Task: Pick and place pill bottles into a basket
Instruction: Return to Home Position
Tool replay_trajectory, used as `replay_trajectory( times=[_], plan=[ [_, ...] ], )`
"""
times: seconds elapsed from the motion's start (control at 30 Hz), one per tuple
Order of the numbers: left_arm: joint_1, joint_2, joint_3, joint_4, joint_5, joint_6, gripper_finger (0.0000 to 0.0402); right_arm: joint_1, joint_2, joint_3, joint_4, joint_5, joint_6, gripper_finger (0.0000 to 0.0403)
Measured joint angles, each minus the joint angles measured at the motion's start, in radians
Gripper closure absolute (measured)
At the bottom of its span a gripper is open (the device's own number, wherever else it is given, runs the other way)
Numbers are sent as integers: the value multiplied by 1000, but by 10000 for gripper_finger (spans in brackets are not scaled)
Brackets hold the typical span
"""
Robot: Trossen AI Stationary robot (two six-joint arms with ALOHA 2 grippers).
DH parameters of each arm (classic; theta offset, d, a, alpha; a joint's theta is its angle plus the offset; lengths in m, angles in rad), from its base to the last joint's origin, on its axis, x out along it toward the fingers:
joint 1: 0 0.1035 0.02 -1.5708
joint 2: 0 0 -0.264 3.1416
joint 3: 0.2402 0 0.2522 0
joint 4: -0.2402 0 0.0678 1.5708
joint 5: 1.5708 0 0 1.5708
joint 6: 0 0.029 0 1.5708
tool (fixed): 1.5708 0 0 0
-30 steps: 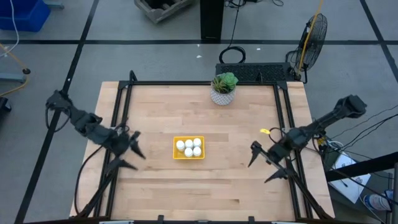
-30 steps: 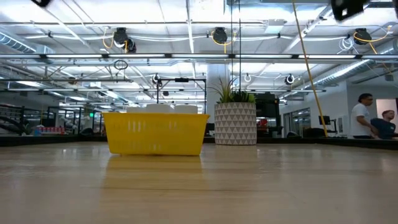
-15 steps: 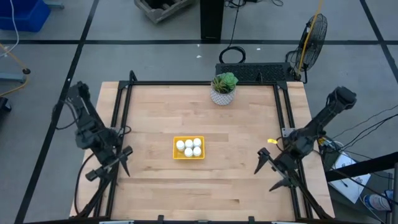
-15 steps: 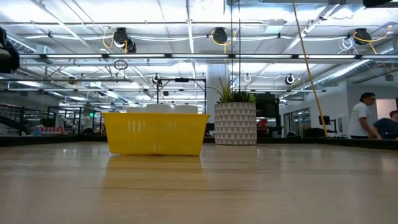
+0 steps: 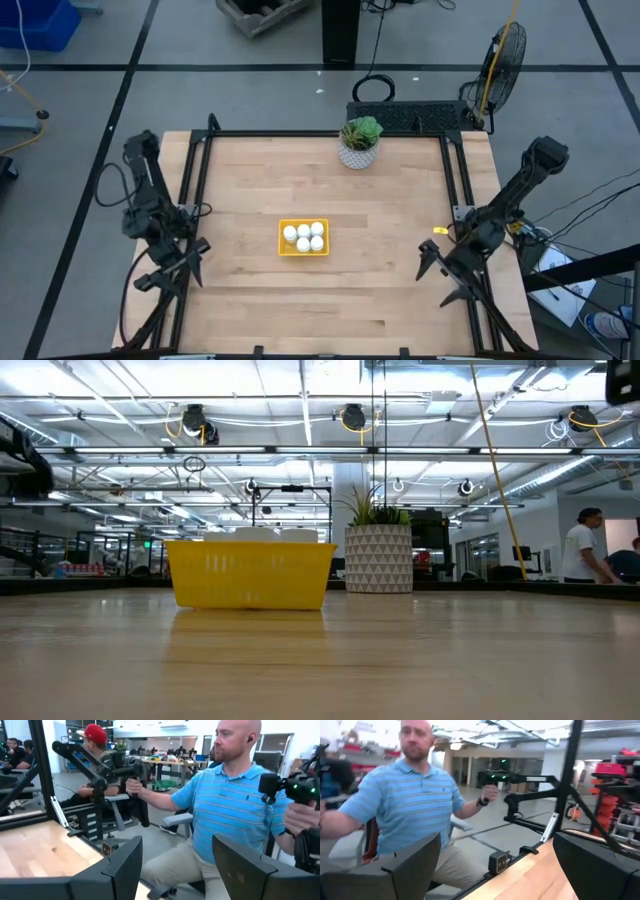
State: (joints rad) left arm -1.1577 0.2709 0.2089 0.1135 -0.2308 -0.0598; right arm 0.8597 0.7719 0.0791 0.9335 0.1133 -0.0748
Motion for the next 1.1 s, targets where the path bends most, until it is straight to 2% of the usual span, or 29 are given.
replay_trajectory(
  times=[0.13,0.47,0.57,0.8,1.1],
  plan=[
    [-21,-23,-20,-5,-37,4,160,0,-5,-60,74,24,23,23],
    [-68,-31,-28,6,-70,86,160,0,-49,-62,16,19,23,23],
    [-86,-46,-28,22,-70,123,160,0,-139,-62,-20,20,32,23],
    [-110,-104,-28,-13,-69,145,160,0,-428,-62,-289,21,54,23],
    [-110,-109,-28,-21,-93,136,160,0,-714,-64,-543,21,28,23]
  ],
)
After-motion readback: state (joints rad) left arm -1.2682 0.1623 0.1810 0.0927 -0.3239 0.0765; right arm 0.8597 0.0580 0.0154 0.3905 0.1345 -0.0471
